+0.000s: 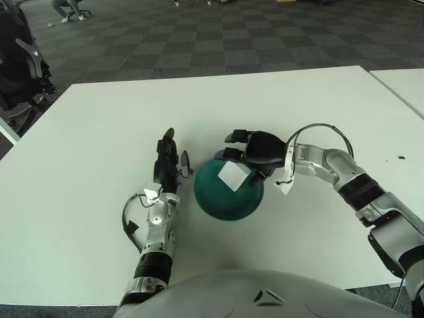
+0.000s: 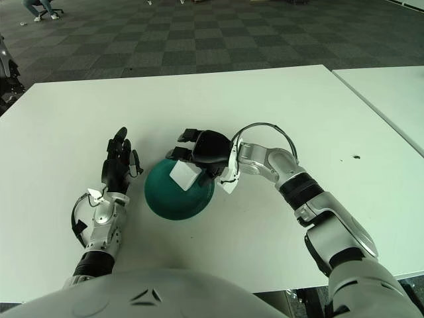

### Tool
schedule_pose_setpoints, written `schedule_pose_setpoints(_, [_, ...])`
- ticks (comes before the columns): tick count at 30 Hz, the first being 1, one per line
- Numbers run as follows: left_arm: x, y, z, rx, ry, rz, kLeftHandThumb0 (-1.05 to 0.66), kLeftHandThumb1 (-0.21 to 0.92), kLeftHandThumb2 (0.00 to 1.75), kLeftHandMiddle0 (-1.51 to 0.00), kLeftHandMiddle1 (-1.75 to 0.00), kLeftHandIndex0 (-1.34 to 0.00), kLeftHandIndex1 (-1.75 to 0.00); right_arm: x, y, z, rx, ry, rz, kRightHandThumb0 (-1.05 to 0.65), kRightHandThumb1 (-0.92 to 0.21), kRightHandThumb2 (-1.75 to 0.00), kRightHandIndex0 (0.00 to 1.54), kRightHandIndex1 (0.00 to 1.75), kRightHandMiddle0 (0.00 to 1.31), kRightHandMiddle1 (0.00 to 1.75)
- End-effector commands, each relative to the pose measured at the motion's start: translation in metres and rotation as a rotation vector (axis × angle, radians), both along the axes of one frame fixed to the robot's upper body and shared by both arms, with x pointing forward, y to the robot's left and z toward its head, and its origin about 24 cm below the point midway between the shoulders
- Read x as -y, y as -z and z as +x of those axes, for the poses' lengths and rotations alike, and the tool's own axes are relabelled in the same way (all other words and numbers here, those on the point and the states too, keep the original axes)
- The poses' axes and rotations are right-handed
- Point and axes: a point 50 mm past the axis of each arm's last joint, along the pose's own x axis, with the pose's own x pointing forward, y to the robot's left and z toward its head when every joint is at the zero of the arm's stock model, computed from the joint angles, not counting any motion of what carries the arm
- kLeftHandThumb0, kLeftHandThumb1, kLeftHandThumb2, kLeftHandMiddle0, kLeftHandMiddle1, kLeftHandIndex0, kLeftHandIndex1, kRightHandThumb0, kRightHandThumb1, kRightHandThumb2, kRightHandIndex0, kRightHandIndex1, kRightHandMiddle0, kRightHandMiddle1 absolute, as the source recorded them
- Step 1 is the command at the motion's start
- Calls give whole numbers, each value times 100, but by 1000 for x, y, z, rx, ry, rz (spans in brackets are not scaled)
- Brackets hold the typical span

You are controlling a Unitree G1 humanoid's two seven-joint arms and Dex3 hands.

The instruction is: Put the charger into the plate.

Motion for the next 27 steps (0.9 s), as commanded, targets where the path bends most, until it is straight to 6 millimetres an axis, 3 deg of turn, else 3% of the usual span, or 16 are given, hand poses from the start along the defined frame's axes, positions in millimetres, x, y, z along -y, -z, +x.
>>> schedule_pose_setpoints(1, [25, 38, -42, -194, -56, -136, -91, 92, 94, -4, 0, 0, -30, -3, -3, 0, 14, 2, 18, -105, -92, -86, 0, 0, 0, 0])
schedule_pose_setpoints(11, [23, 40, -42, -207, -63, -114, -92, 92, 97, -8, -1, 0, -42, -4, -4, 1, 34, 5, 31, -105, -92, -85, 0, 0, 0, 0])
schedule_pose_setpoints(27, [20, 41, -42, -216, -62, -104, -93, 92, 94, -8, 0, 0, -41, -5, -5, 7, 67, 43, 180, -105, -92, -83, 0, 0, 0, 0])
